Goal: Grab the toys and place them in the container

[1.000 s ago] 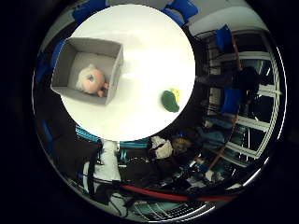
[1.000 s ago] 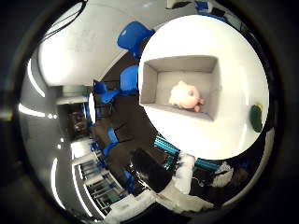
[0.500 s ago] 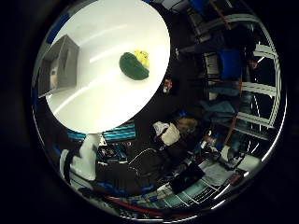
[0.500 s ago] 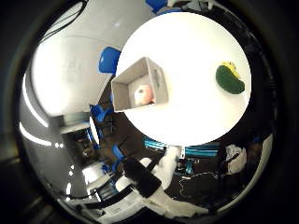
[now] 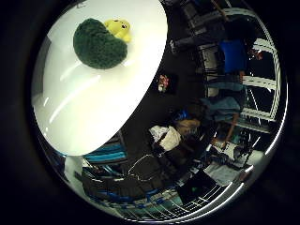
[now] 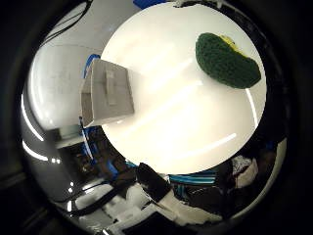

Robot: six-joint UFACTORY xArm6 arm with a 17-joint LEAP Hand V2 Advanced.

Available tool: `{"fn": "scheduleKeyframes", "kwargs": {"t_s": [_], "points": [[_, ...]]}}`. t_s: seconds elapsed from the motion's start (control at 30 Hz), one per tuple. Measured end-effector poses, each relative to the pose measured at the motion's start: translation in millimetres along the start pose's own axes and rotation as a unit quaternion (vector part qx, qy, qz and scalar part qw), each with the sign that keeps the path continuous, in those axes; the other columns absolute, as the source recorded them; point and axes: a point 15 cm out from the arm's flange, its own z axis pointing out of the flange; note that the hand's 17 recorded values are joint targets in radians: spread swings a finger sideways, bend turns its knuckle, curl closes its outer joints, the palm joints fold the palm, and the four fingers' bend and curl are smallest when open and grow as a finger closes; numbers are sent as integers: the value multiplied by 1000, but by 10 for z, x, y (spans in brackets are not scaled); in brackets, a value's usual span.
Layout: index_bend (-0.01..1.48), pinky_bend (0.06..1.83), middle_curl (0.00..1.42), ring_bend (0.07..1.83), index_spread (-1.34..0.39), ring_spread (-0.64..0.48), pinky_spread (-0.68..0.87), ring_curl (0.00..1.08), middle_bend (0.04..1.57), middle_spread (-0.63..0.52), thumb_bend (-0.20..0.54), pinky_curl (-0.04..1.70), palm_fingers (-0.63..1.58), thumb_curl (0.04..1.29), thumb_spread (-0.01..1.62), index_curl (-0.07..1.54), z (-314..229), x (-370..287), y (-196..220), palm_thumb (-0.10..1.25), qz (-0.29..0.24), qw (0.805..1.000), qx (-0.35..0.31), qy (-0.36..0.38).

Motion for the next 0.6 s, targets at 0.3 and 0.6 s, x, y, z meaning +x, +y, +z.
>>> {"fn": "scheduleKeyframes", "kwargs": {"t_s": [0.3,0.6], "points": [[158,464,326,314,-370,237,459,250,194,84,-25,305,39,290,1006,258,520,11,-76,399,7,999,-33,-24],[151,449,326,325,-370,225,453,257,204,68,-21,302,83,293,1015,256,812,-56,-320,442,11,999,-37,-26]]}}
